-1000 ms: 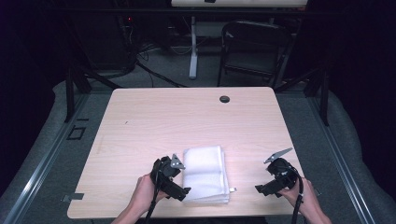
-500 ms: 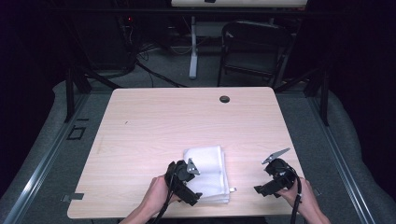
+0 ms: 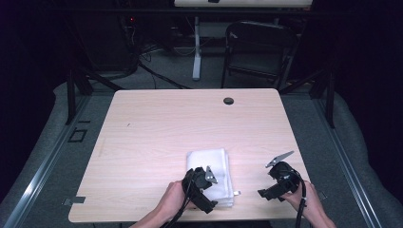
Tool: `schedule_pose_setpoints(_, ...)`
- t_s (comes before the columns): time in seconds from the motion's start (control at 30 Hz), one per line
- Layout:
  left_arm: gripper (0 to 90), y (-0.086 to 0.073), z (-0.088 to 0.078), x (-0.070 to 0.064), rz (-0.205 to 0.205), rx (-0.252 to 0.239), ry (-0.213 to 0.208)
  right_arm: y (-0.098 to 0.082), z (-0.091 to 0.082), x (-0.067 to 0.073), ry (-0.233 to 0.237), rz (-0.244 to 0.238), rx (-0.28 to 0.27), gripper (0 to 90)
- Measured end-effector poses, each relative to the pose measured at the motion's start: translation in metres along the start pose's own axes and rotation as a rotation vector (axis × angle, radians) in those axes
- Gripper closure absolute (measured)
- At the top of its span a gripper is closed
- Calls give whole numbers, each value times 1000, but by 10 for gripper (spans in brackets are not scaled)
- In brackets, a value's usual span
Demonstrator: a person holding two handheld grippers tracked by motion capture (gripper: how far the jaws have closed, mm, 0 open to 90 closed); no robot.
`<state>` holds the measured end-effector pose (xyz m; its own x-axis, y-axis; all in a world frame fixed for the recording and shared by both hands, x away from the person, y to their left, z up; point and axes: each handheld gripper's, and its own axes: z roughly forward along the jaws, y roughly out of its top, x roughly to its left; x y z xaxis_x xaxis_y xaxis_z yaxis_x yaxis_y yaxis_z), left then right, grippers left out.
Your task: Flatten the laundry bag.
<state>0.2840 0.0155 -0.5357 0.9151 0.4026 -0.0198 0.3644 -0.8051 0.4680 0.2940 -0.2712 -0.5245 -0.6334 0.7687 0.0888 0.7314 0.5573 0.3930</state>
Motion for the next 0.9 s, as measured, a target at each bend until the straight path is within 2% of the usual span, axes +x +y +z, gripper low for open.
schedule_pose_setpoints(0.13,124,4,7,-3,11,17,10,0,0,0,2,-17,14,102)
schedule_pose_setpoints(0.23,148,5,11,-4,10,29,18,0,0,2,7,-15,2,104)
schedule_pose_setpoints(0.27,153,6,15,-6,16,43,35,0,-1,2,2,-20,6,104)
schedule_pose_setpoints(0.4,208,7,20,-7,29,60,57,1,0,3,14,-24,11,107)
schedule_pose_setpoints(0.57,315,5,18,-4,14,39,70,2,0,5,11,-28,12,114)
schedule_pose_setpoints(0.63,330,5,18,-3,11,38,68,2,0,5,28,-23,4,115)
schedule_pose_setpoints(0.73,382,4,18,-1,14,28,65,2,1,6,20,-30,12,119)
schedule_pose_setpoints(0.77,431,4,17,0,11,24,58,2,1,6,19,-28,12,121)
schedule_pose_setpoints(0.9,457,4,17,0,13,25,63,3,1,7,19,-34,15,124)
